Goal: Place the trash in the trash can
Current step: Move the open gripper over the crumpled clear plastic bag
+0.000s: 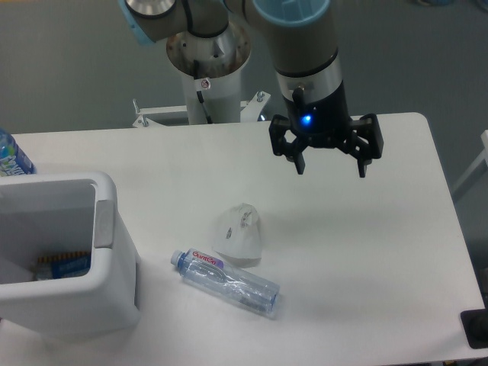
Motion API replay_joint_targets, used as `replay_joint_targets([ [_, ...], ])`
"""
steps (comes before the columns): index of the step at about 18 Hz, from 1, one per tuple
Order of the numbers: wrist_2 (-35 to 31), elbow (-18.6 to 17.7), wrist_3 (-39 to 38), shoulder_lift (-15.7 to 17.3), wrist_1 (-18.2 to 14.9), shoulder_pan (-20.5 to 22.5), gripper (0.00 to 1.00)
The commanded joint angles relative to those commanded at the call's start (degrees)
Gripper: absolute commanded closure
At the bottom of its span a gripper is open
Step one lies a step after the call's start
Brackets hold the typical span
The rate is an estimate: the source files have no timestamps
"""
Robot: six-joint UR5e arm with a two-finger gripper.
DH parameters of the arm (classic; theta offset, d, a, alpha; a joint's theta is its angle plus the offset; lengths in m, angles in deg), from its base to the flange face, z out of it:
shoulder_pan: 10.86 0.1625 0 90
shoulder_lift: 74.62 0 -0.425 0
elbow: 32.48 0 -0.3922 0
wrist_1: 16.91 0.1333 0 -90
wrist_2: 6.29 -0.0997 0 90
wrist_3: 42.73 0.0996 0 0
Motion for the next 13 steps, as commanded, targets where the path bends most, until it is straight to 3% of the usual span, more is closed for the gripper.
replay_joint_targets([
  [8,2.8,-0.4,-2.5,0.0,0.0,0.3,0.00],
  [13,4.6,-2.9,-4.6,-0.1,0.7,0.4,0.00],
])
